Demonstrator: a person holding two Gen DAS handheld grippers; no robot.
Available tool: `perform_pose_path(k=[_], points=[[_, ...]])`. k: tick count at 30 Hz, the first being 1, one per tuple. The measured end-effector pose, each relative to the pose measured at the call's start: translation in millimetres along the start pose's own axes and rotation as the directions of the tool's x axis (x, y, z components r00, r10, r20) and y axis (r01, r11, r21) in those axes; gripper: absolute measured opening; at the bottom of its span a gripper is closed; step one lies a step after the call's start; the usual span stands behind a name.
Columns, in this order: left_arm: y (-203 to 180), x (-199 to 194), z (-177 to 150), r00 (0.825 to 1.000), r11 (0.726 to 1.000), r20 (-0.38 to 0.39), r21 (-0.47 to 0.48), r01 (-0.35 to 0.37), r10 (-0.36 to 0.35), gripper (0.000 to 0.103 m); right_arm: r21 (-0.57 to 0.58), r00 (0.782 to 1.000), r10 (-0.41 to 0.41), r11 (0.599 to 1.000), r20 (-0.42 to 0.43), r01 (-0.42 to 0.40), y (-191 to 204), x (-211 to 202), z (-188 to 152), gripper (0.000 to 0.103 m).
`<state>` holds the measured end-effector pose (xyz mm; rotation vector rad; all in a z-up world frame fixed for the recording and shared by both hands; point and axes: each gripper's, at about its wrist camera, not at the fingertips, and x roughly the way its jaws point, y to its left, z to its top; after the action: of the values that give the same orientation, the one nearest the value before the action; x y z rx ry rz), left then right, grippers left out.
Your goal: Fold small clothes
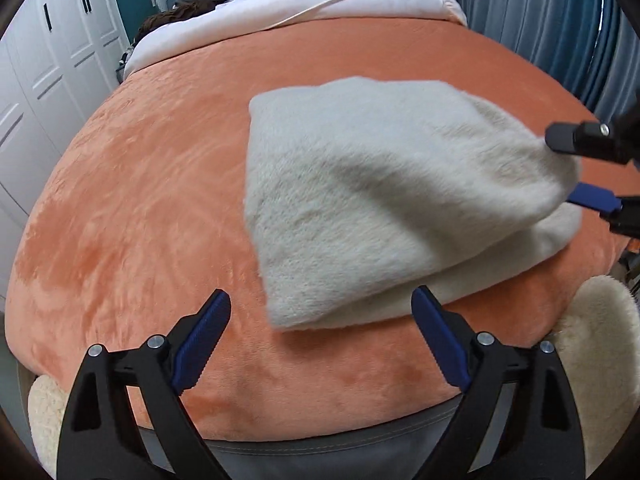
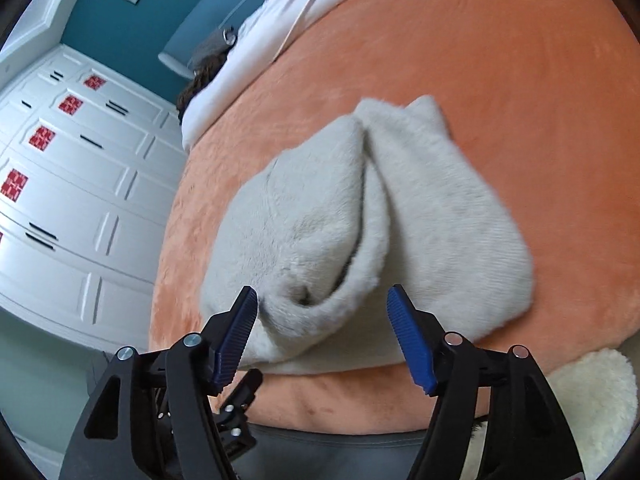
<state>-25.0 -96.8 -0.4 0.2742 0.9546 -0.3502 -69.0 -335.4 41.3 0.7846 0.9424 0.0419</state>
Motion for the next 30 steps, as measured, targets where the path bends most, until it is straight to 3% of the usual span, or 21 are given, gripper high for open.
perform_pose_path(k=[4,5,7,9,11,13,15,16,18,19,22,26,28,30], points=[[2,17,-6,0.999,1.0,-0.035,-0.02,-0.001,0.0,0.089,-0.071,0.995,-0.098,0.993,-0.026,0.096,18,24,2,0.066],[4,21,-6,0.999,0.999,-0.046,-0.036,-0.004,0.002,0.087,-0.093,0.992,-0.122,0.989,-0.028,0.119,24,28,1,0.053],[8,24,-4,0.997,0.998,-0.07,-0.065,0.021,-0.026,0.062,-0.154,0.988,-0.155,0.976,-0.008,0.152,37,31,3,0.026],[13,23,1,0.994,0.994,-0.087,-0.097,0.057,-0.065,0.03,-0.191,0.991,-0.121,0.973,0.058,0.13,50,17,8,0.019],[18,14,7,0.993,0.989,-0.075,-0.127,0.08,-0.09,0.015,-0.229,0.983,-0.001,0.972,0.183,0.044,66,-26,14,0.017],[20,7,11,0.988,0.981,-0.059,-0.143,0.13,-0.14,0.014,-0.265,0.957,0.098,0.964,0.272,-0.023,69,-63,13,0.017],[15,7,12,0.987,0.983,-0.065,-0.124,0.139,-0.147,0.012,-0.25,0.942,0.024,0.966,0.333,0.064,50,-76,8,0.017],[11,11,12,0.987,0.985,-0.079,-0.113,0.131,-0.14,0.012,-0.226,0.949,-0.043,0.967,0.312,0.119,34,-67,8,0.017],[7,24,9,0.983,0.984,-0.118,-0.123,0.128,-0.142,0.012,-0.137,0.961,-0.228,0.958,0.16,0.25,-20,-19,8,0.017],[6,31,6,0.979,0.983,-0.139,-0.133,0.128,-0.146,0.012,-0.074,0.962,-0.263,0.961,0.074,0.268,-47,1,4,0.017],[2,31,3,0.981,0.986,-0.139,-0.122,0.115,-0.131,0.012,0.015,0.982,-0.169,0.986,0.083,0.168,-61,-4,-3,0.018],[3,22,4,0.981,0.985,-0.139,-0.127,0.119,-0.136,0.014,-0.003,0.975,-0.213,0.977,0.059,0.213,-56,-4,0,0.029],[7,13,3,0.978,0.98,-0.136,-0.14,0.138,-0.158,0.017,0.019,0.97,-0.224,0.974,0.093,0.224,-54,-21,0,0.037],[8,-1,1,0.981,0.981,-0.118,-0.135,0.138,-0.154,0.032,0.023,0.954,-0.257,0.966,0.155,0.257,-50,-44,-2,0.038]])
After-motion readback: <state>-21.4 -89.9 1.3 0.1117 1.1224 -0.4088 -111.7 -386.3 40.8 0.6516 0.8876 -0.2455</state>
